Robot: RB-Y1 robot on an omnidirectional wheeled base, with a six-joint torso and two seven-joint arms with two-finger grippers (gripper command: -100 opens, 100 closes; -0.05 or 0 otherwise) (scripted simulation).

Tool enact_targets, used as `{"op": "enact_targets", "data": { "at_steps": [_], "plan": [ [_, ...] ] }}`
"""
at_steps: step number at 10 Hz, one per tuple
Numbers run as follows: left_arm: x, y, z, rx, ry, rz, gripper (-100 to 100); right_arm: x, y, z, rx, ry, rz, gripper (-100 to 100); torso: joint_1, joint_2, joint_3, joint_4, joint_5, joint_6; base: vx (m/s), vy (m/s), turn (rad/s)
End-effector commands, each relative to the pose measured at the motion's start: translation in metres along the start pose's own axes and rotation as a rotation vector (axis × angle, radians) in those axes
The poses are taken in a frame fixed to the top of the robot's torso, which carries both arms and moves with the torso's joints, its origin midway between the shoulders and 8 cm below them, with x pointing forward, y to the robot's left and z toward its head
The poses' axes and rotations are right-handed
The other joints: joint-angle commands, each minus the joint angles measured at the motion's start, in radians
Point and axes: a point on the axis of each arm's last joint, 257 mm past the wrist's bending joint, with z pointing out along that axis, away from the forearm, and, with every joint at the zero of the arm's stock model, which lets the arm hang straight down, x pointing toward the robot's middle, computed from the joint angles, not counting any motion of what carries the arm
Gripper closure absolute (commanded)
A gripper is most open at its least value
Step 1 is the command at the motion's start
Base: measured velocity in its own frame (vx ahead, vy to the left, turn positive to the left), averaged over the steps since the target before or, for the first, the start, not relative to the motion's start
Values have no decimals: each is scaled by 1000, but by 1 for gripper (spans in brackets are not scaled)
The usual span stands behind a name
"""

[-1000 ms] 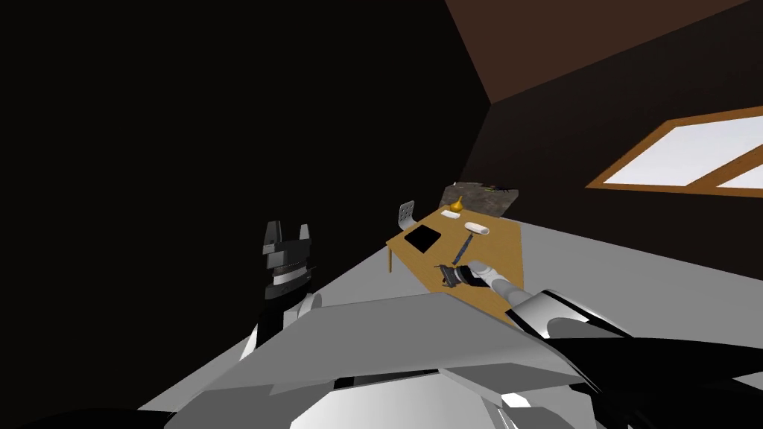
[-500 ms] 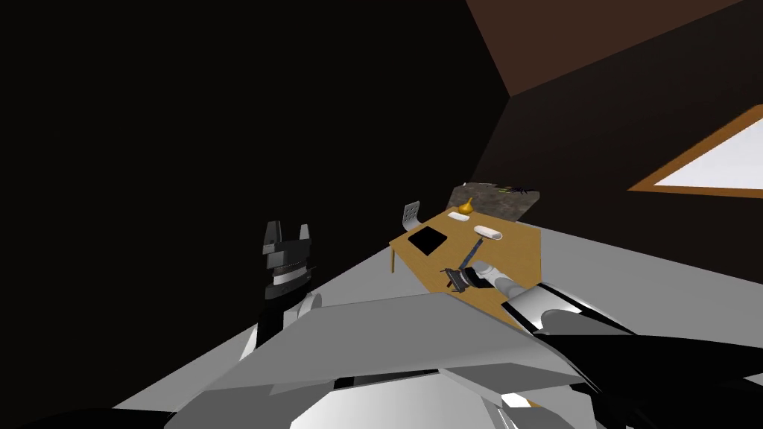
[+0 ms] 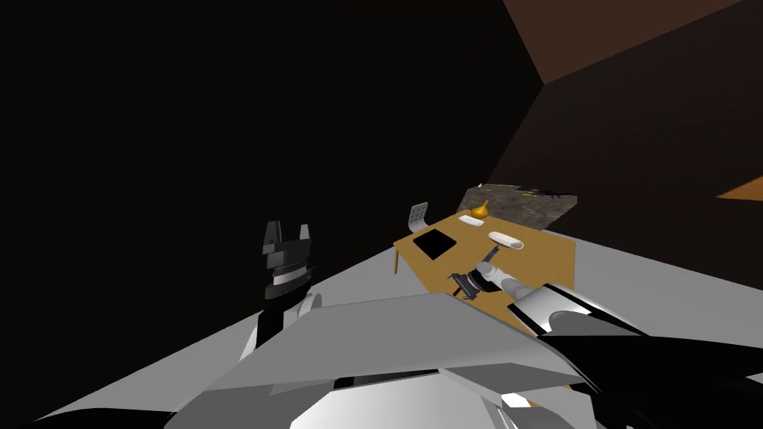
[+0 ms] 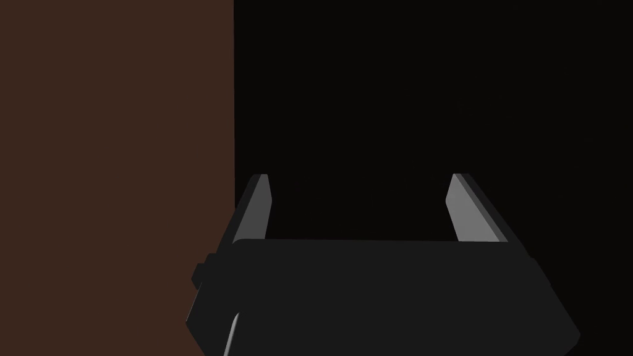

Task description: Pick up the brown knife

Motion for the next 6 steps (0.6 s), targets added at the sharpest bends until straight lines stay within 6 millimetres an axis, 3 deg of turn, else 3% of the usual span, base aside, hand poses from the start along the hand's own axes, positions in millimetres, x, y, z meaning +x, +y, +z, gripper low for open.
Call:
{"op": "enact_targets", "data": {
  "at_steps": [1, 2, 3, 5, 6],
  "plan": [
    [0, 0, 0, 0, 0, 0, 0, 11, 21, -4, -61, 25, -14, -100, 0, 0, 0, 0, 0, 0, 7, -33, 189],
    [0, 0, 0, 0, 0, 0, 0, 8, 9, -3, -46, 21, -44, -100, 0, 0, 0, 0, 0, 0, 6, -31, 74],
    [0, 0, 0, 0, 0, 0, 0, 11, 19, -4, -60, 25, -22, -100, 0, 0, 0, 0, 0, 0, 3, -11, -5],
    [0, 0, 0, 0, 0, 0, 0, 24, 48, -12, -142, 52, -36, -100, 2, 0, 0, 0, 0, 0, 4, -20, 218],
    [0, 0, 0, 0, 0, 0, 0, 23, 42, -12, -133, 50, -48, -100, 1, 0, 0, 0, 0, 0, 7, -31, 66]
  ]
}}
